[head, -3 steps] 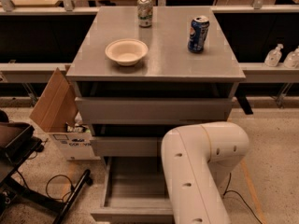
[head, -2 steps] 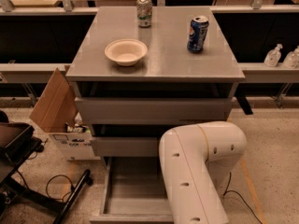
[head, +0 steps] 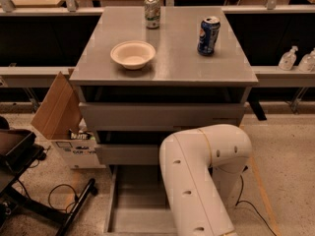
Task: Open bottom drawer
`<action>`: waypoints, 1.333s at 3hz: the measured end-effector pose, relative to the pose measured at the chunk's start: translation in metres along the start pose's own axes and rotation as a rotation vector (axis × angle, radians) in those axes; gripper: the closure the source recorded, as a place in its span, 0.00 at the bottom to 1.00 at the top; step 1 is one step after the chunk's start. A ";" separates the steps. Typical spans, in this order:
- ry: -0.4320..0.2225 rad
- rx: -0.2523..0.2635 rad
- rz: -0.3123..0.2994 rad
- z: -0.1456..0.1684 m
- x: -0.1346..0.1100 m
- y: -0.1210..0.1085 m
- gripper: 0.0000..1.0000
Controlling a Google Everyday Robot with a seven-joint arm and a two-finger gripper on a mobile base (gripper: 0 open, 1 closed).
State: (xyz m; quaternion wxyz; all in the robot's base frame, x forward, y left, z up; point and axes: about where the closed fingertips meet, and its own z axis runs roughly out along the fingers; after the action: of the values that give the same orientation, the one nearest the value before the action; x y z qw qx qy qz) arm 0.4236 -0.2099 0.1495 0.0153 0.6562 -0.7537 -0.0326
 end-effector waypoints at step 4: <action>0.039 0.018 -0.028 -0.037 0.018 0.007 1.00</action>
Offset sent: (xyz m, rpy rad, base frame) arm -0.0157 -0.0054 0.0050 -0.0187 0.0172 0.0487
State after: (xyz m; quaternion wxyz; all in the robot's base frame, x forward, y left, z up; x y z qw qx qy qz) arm 0.4164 -0.2283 0.1863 0.0237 0.6673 -0.7443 -0.0132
